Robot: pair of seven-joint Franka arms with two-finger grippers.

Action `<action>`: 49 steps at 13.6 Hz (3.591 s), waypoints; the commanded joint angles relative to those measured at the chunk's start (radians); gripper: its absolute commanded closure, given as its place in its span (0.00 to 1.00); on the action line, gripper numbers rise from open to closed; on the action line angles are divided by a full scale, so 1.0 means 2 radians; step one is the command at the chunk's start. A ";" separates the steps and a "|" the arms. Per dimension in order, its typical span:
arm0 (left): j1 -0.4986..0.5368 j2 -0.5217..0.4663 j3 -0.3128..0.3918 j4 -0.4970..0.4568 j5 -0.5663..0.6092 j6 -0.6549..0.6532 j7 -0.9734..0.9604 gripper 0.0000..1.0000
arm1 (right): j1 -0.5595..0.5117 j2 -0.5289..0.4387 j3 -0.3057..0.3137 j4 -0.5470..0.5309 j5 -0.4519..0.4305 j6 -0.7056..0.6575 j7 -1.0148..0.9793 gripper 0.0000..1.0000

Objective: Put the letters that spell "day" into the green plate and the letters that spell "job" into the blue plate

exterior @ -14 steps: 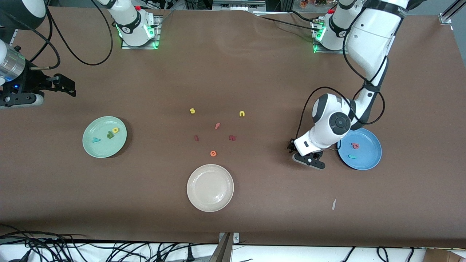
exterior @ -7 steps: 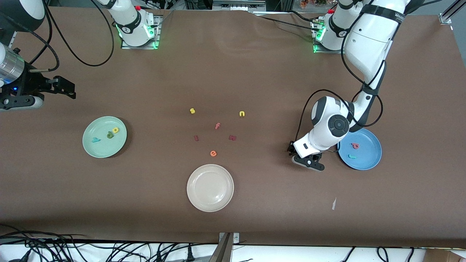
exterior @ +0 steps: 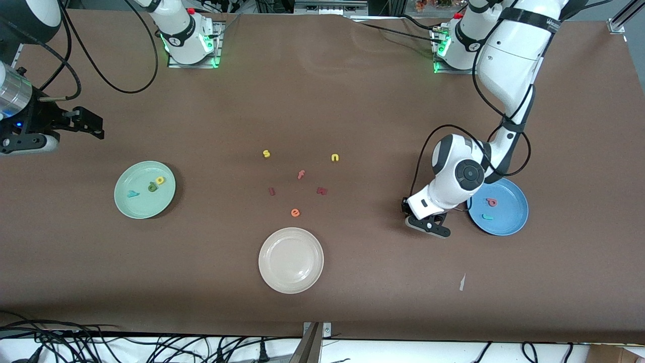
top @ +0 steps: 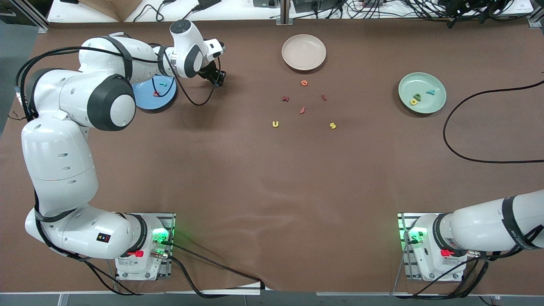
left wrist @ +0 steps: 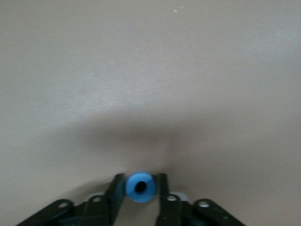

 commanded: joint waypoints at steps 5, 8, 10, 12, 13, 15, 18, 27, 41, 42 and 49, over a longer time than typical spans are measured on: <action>0.028 -0.061 0.008 -0.028 0.008 -0.029 0.017 0.76 | 0.007 0.007 0.003 0.021 0.005 -0.012 0.004 0.00; 0.093 -0.125 0.003 -0.064 0.008 -0.082 0.064 0.71 | 0.007 0.007 0.002 0.021 0.007 -0.012 0.005 0.00; 0.127 -0.157 0.003 -0.100 0.008 -0.084 0.123 0.71 | 0.007 0.007 0.002 0.021 0.006 -0.012 0.005 0.00; 0.156 -0.177 0.003 -0.130 0.008 -0.084 0.157 0.62 | 0.007 0.007 0.002 0.020 0.006 -0.012 0.005 0.00; 0.163 -0.184 0.003 -0.142 0.007 -0.084 0.151 0.07 | 0.007 0.007 0.002 0.021 0.006 -0.012 0.005 0.00; 0.173 -0.197 0.003 -0.164 0.007 -0.084 0.155 0.00 | 0.006 0.007 0.002 0.020 0.006 -0.012 0.005 0.00; 0.180 -0.258 0.003 -0.204 -0.001 -0.083 0.152 0.00 | 0.006 0.008 0.002 0.021 0.006 -0.012 0.005 0.00; 0.187 -0.379 -0.005 -0.096 0.022 -0.297 0.081 0.00 | 0.006 0.008 0.002 0.020 0.006 -0.012 0.005 0.00; 0.153 -0.372 0.016 0.093 0.055 -0.535 -0.029 0.00 | 0.006 0.009 0.002 0.021 0.005 -0.012 0.005 0.00; 0.141 -0.371 0.017 0.093 0.056 -0.534 -0.043 0.00 | 0.006 0.009 0.002 0.020 0.005 -0.012 0.005 0.00; 0.146 -0.349 0.016 0.117 0.050 -0.535 -0.046 0.00 | 0.006 0.009 0.002 0.020 0.005 -0.012 0.005 0.00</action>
